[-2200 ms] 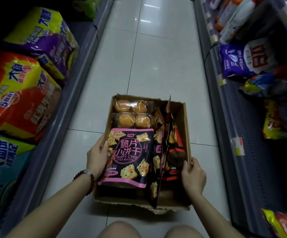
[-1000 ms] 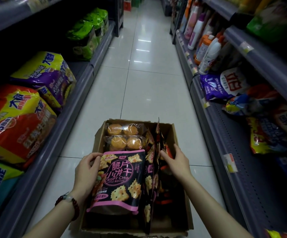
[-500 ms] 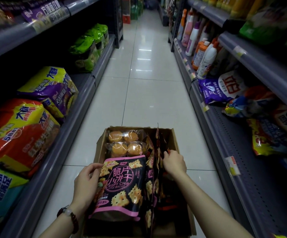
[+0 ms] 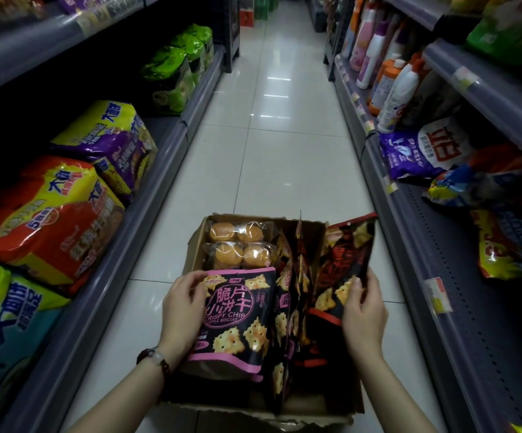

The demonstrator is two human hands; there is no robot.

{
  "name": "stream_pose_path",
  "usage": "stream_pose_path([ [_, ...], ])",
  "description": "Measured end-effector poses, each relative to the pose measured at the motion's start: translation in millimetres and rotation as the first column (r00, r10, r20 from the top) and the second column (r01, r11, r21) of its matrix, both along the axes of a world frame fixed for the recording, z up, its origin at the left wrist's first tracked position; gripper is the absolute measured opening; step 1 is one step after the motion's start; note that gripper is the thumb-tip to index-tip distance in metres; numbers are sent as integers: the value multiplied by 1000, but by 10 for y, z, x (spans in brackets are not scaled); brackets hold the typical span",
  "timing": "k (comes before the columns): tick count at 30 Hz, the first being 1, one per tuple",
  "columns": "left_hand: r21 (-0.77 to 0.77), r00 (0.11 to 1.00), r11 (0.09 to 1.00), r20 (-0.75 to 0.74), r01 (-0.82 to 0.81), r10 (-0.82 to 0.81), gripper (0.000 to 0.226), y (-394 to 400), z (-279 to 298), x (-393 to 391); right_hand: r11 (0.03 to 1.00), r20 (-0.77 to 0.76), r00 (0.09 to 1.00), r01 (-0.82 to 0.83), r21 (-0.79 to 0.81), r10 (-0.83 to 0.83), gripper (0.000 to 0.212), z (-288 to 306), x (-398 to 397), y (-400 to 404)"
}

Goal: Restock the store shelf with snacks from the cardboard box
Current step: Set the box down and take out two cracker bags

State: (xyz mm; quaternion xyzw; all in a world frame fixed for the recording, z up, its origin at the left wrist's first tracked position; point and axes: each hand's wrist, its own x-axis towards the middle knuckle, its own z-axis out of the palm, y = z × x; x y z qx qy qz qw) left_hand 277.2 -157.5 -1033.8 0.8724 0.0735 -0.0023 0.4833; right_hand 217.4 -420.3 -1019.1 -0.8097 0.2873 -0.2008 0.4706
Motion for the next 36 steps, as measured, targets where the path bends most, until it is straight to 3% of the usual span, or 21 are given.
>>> stream_pose_path([
  [7,35,990,995,-111,92,-87,41,38,-57,-51,999,40,999,-18,40,16,38,-38,-116,-52],
  [12,67,951,968,-215,242,-223,71,-5,-199,-260,995,72,997,-13,95,6,40,-51,-165,-36],
  [17,-19,965,985,-198,172,-172,99,-46,-277,-483,994,78,997,-22,109,14,40,-68,-213,-45],
  [21,46,958,980,-224,195,-180,127,-172,-215,-608,995,67,998,-15,96,9,38,-66,-223,-38],
  [25,74,947,979,-276,191,-164,123,-218,-215,-665,996,57,998,-22,89,17,37,-48,-227,-29],
  [30,-116,979,990,-180,80,-100,121,-193,-117,-625,997,57,998,-18,80,13,37,-47,-243,-21],
  [36,-342,949,924,-310,-172,62,108,-85,11,-515,993,76,997,-10,116,1,39,-27,-241,26],
])
